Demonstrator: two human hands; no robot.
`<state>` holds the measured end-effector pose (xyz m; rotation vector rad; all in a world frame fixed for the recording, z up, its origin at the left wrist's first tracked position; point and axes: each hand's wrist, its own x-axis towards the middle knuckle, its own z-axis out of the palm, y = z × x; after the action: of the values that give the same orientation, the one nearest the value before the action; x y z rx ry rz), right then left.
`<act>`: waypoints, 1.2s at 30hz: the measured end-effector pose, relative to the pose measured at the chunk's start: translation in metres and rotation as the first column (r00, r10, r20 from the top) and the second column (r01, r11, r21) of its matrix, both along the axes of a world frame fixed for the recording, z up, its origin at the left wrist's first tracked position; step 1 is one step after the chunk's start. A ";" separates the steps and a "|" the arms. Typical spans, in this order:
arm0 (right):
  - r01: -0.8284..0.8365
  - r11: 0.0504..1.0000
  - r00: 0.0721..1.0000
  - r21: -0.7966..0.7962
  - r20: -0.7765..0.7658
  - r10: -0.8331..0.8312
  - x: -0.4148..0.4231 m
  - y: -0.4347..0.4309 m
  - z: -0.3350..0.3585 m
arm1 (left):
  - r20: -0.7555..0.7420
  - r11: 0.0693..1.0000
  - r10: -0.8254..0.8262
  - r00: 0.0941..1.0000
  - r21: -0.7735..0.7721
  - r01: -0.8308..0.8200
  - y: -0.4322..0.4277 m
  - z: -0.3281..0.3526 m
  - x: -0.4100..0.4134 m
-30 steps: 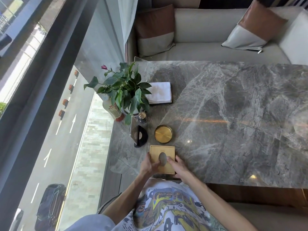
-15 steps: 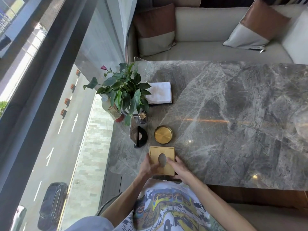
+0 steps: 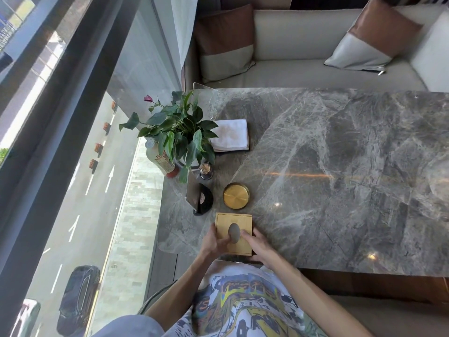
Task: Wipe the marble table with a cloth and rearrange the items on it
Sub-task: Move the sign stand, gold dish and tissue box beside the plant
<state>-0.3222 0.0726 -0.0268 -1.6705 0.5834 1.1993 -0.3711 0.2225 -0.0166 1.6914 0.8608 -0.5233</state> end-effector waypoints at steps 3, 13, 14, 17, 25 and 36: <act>0.000 1.000 1.000 0.008 -0.002 0.000 -0.001 -0.001 0.002 | -0.007 1.000 0.000 1.000 0.012 0.000 -0.001 -0.004 -0.001; -0.567 0.709 0.552 -0.419 0.446 0.705 -0.001 -0.010 0.009 | 0.119 0.873 -0.377 0.918 0.376 0.310 -0.002 -0.004 0.000; -0.596 0.672 0.517 -0.439 0.431 0.740 -0.001 -0.011 0.008 | 0.123 0.872 -0.388 0.913 0.369 0.321 -0.002 -0.005 0.000; -0.612 0.654 0.508 -0.444 0.413 0.756 0.000 -0.011 0.007 | 0.128 0.875 -0.381 0.915 0.370 0.312 -0.003 -0.005 0.000; -0.631 0.641 0.509 -0.437 0.391 0.767 0.002 -0.013 0.006 | 0.103 0.869 -0.395 0.913 0.363 0.336 -0.005 -0.010 0.001; -0.622 0.556 0.382 -0.551 0.406 0.830 0.001 -0.013 0.001 | 0.062 0.858 -0.401 0.914 0.373 0.352 -0.011 -0.008 0.004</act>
<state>-0.3208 0.0600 -0.0255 -2.6036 -0.5555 1.0073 -0.3669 0.2117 -0.0246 2.2273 0.5399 -0.5259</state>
